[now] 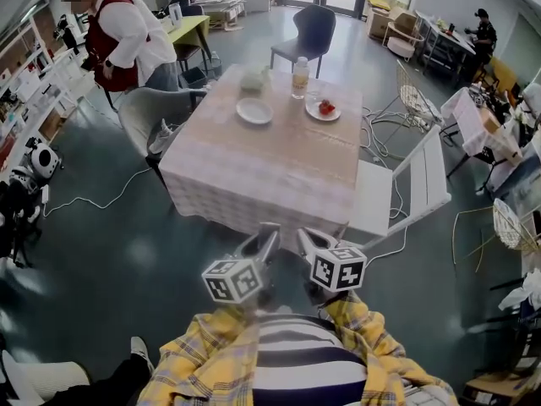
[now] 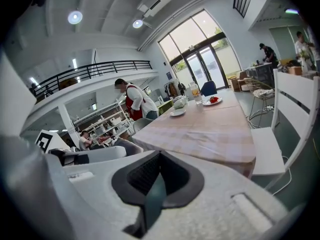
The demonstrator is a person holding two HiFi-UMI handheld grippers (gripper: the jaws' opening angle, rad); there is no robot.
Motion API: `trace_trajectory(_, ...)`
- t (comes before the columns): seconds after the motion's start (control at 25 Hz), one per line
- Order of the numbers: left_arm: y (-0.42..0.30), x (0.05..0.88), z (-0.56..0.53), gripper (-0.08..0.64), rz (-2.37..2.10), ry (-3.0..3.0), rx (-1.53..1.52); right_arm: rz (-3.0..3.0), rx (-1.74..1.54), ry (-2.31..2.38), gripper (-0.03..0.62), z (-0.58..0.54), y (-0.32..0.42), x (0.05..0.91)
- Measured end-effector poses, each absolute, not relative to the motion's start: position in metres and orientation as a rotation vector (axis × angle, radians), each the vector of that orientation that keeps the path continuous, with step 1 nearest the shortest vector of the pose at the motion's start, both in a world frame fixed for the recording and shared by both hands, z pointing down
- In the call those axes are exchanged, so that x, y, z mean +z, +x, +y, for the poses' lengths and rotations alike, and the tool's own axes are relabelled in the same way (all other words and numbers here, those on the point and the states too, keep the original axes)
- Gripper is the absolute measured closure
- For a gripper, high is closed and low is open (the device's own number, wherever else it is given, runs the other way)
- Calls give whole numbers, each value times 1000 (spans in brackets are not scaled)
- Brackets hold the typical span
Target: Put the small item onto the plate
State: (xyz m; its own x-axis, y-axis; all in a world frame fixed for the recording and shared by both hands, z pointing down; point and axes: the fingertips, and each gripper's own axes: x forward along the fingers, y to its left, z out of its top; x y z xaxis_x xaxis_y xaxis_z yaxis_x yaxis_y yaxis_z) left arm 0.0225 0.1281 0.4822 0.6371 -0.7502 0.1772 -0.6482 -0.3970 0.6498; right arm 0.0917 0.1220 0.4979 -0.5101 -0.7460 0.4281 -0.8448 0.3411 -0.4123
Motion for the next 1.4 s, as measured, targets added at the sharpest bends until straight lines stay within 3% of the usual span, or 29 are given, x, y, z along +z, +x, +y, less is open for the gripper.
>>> trace_trajectory(1.4,-60,499,-12,468,-974,2094,-121,-2305,993,1478,591,-18,7,514)
